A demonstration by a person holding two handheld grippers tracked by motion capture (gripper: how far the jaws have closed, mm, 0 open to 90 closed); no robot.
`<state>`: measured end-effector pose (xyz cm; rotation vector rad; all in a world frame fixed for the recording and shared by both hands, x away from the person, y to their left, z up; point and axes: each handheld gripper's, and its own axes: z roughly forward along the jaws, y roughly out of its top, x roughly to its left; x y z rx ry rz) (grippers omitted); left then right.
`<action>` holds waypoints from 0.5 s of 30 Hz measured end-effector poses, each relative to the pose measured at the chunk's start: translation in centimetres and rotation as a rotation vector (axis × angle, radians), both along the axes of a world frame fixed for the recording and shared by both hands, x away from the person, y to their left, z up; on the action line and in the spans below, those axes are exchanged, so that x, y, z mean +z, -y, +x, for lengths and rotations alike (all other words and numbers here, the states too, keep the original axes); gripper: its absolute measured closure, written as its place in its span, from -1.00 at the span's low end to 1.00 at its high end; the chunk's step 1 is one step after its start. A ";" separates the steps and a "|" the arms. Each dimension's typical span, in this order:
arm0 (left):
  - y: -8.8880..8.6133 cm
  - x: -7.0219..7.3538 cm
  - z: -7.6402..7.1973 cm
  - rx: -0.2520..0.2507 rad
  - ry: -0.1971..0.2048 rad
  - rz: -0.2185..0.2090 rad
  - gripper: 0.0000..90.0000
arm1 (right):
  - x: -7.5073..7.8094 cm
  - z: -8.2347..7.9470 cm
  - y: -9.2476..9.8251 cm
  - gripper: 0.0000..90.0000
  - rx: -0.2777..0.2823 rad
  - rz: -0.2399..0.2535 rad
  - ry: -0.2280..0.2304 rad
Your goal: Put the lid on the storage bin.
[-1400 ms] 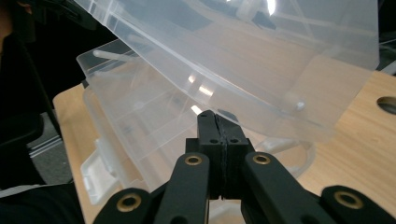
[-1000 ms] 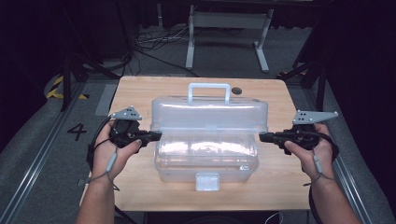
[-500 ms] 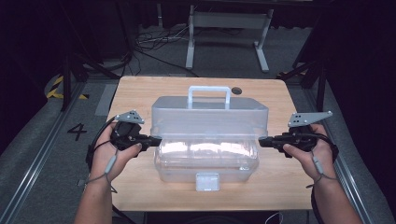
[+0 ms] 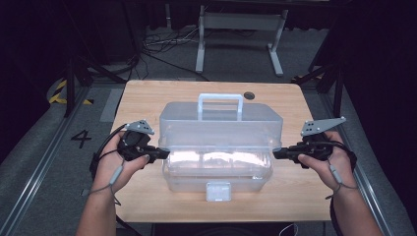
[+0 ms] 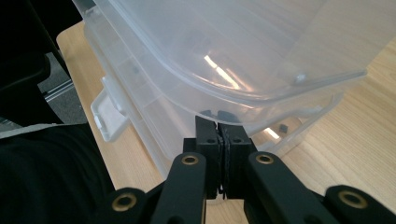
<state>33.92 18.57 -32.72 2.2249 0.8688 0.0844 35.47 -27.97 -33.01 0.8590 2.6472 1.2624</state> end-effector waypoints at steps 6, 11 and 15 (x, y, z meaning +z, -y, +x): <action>0.1 -0.2 -0.1 -0.018 -0.020 0.026 0.95 | -0.1 0.0 -0.1 0.96 0.011 -0.031 -0.018; 0.1 -0.3 -0.1 -0.031 -0.037 0.044 0.95 | -0.2 0.0 -0.2 0.95 0.021 -0.050 -0.029; 0.2 -0.4 -0.1 -0.043 -0.050 0.056 0.95 | -0.3 0.0 -0.3 0.94 0.034 -0.070 -0.040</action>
